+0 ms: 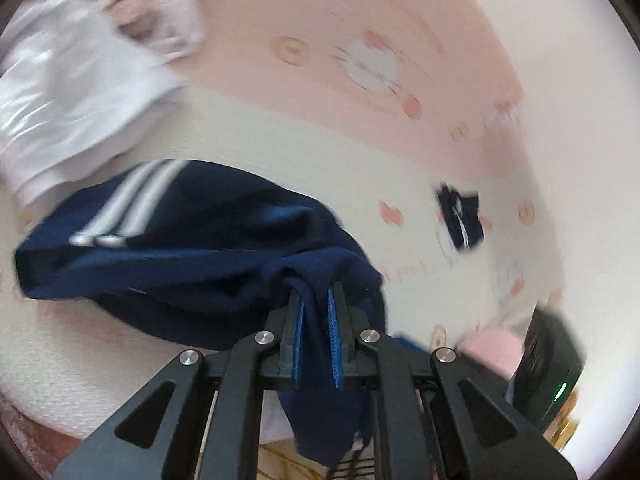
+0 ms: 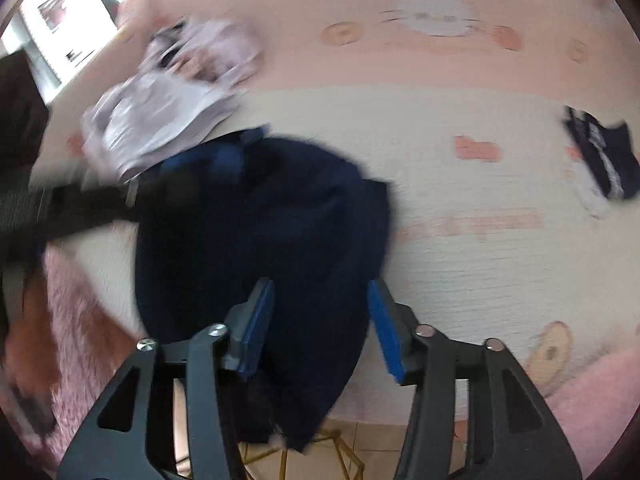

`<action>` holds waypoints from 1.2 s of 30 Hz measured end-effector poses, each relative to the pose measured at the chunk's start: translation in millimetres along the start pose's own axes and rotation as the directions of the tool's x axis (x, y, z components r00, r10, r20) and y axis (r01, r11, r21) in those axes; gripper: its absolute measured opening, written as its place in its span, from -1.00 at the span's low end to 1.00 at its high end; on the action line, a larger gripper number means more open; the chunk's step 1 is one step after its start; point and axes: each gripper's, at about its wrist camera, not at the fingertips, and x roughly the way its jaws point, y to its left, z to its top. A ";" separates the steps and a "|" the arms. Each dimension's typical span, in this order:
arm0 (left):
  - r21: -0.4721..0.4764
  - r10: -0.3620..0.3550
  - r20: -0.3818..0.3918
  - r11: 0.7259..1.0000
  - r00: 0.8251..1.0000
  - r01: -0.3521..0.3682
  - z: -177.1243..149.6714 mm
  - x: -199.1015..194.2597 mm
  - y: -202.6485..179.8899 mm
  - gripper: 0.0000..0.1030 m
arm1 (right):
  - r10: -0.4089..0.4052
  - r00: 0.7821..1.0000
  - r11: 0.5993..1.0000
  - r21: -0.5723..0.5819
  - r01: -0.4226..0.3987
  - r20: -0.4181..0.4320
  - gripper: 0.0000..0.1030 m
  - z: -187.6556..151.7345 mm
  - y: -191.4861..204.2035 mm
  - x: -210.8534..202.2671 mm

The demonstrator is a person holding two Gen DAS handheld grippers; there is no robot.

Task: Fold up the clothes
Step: 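Lift the navy pants out of the heap with both grippers and spread them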

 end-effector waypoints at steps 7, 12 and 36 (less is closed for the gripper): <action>-0.030 0.125 0.031 0.992 0.992 -0.124 -14.3 4.9 27.7 0.27 | -0.128 0.979 0.988 -0.110 0.112 -0.160 0.34 -16.6 26.4 56.2; -0.012 0.236 -0.030 0.971 0.971 -0.237 -29.5 21.0 46.8 0.30 | -0.176 0.974 0.980 -0.115 0.161 -0.143 -0.20 -12.8 28.8 59.4; 0.316 0.051 0.236 0.940 0.970 -0.126 59.2 -93.1 -69.0 -0.93 | -0.267 0.890 0.960 0.019 0.281 0.370 -0.74 79.8 40.6 -94.8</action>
